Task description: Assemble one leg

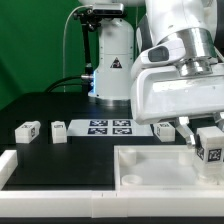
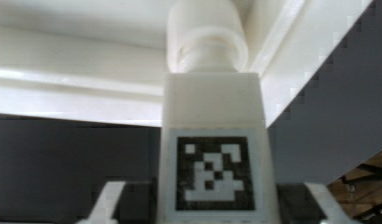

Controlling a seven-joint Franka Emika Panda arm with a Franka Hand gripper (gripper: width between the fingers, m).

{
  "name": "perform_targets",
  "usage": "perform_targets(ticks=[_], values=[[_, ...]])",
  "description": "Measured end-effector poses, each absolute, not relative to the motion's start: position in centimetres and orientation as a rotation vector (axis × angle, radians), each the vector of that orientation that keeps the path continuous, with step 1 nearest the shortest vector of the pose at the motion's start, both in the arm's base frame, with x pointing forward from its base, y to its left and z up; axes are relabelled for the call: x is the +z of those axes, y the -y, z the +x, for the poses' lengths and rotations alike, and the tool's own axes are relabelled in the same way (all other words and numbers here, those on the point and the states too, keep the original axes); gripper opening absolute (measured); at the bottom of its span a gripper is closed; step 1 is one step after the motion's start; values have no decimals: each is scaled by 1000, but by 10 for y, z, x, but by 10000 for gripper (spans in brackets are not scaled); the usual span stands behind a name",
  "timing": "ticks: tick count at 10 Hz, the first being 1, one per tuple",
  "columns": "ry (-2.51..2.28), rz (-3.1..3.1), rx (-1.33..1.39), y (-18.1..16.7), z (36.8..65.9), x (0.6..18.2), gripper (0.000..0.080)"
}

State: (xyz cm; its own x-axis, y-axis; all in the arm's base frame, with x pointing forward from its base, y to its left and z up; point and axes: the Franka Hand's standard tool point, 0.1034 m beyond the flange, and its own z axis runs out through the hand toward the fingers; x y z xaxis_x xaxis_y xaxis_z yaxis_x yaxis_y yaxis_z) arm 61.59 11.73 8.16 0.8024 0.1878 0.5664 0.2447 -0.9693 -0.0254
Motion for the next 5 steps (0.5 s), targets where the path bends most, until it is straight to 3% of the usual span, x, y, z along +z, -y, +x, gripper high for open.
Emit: perform_targets(ticks=[5], values=[[344, -2887, -907, -115, 613, 72, 293]])
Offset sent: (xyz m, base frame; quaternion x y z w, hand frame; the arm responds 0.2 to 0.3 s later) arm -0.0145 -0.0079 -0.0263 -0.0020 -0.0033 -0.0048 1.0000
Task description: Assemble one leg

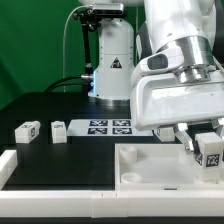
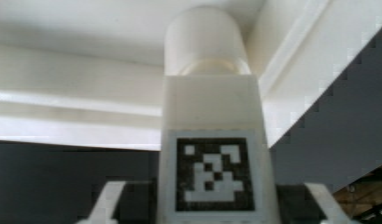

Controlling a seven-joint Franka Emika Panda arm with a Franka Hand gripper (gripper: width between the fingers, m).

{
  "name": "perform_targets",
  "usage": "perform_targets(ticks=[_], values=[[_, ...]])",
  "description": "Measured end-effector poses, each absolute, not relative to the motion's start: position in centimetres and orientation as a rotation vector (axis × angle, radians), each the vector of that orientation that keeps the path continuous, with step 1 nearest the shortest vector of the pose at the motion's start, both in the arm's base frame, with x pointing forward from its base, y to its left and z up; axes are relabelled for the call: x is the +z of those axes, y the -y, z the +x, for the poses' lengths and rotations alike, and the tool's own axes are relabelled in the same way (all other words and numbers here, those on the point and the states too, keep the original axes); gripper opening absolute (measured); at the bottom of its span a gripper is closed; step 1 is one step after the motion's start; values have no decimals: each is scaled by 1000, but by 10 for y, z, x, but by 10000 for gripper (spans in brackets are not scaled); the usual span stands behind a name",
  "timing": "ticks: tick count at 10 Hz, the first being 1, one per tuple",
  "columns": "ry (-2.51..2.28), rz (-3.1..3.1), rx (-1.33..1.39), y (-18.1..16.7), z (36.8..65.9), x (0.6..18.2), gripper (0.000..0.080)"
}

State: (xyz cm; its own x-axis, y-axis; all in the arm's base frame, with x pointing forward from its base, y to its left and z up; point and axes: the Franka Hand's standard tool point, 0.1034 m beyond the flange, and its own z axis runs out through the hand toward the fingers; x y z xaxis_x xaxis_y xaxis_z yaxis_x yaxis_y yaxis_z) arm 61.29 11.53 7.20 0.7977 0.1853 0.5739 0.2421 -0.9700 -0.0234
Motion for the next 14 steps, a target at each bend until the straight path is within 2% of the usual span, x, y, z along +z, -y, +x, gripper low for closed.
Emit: perform_targets(ticks=[3, 5, 6, 7, 13, 14], values=[[346, -2890, -894, -116, 613, 72, 293], [348, -2893, -882, -116, 612, 71, 537], [348, -2894, -881, -116, 612, 71, 537], [347, -2894, -881, -116, 612, 71, 626], [346, -2894, -879, -116, 612, 71, 649], [339, -2897, -868, -117, 613, 80, 649]])
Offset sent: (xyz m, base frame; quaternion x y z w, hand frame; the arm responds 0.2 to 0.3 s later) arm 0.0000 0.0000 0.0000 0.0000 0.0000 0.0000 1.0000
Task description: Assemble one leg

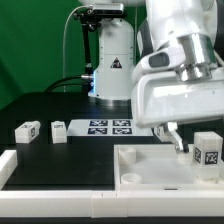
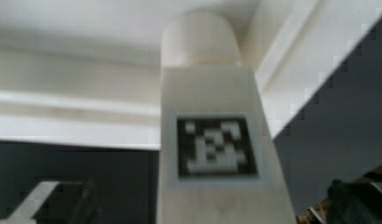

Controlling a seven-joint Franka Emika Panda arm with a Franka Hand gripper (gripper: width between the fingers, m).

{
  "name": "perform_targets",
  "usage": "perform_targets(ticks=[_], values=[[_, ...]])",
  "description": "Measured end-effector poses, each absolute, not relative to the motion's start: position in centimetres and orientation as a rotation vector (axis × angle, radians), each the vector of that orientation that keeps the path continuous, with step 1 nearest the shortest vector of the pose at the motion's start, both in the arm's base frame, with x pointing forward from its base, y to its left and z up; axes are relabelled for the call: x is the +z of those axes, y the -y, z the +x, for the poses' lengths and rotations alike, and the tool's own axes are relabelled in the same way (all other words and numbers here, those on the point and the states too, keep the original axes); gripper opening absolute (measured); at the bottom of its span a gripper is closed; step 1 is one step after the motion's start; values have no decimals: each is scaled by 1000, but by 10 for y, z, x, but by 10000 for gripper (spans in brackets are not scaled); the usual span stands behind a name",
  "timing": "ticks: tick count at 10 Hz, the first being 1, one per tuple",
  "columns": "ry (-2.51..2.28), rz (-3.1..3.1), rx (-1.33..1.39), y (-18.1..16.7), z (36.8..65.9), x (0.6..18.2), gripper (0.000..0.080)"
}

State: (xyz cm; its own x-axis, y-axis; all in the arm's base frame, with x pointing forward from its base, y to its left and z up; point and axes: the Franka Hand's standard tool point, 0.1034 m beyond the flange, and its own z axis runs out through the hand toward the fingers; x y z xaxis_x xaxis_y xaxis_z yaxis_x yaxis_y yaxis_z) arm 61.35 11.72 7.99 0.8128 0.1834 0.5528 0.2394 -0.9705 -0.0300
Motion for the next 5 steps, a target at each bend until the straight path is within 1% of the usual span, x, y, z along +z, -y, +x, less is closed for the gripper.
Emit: perform_targets(ticks=[1, 2, 4, 5], values=[[337, -2894, -883, -117, 616, 88, 649], [337, -2897, -874, -117, 614, 83, 649], [339, -2911, -807, -118, 613, 80, 649], [349, -2946, -602, -122, 610, 75, 649]])
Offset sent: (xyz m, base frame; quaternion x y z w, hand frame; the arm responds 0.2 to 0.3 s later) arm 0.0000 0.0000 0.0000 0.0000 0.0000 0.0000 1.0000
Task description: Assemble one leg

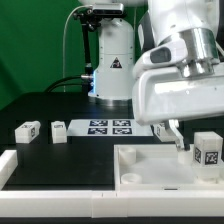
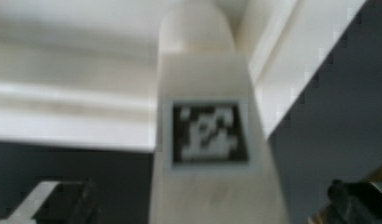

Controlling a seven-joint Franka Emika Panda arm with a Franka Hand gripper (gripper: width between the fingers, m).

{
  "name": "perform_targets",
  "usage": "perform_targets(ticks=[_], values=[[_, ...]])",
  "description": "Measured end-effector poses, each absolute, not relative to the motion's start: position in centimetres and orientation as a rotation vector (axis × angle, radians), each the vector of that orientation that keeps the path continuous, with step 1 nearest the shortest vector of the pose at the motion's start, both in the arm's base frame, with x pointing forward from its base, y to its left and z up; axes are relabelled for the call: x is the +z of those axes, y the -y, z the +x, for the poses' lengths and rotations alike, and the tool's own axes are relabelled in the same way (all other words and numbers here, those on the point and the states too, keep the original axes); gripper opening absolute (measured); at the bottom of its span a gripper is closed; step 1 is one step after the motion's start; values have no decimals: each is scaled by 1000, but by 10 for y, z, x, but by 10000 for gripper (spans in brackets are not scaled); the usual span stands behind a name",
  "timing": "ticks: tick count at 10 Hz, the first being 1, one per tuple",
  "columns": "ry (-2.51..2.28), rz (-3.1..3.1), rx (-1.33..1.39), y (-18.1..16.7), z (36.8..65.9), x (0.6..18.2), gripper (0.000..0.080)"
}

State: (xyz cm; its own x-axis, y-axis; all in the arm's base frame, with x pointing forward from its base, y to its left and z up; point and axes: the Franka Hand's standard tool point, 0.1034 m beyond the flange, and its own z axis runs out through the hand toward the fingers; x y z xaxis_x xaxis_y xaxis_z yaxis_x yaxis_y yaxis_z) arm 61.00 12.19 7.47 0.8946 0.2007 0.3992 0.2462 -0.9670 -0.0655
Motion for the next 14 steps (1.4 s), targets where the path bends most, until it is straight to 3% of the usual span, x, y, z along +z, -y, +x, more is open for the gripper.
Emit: perform_targets(ticks=[3, 5, 8, 10, 14], values=[[362, -2974, -187, -128, 616, 81, 649], [349, -2969, -95, -128, 623, 83, 649], [247, -2976, -195, -112, 630, 80, 649], [169, -2989, -207, -103, 613, 71, 649], [171, -2990, -197, -103, 610, 69, 649]])
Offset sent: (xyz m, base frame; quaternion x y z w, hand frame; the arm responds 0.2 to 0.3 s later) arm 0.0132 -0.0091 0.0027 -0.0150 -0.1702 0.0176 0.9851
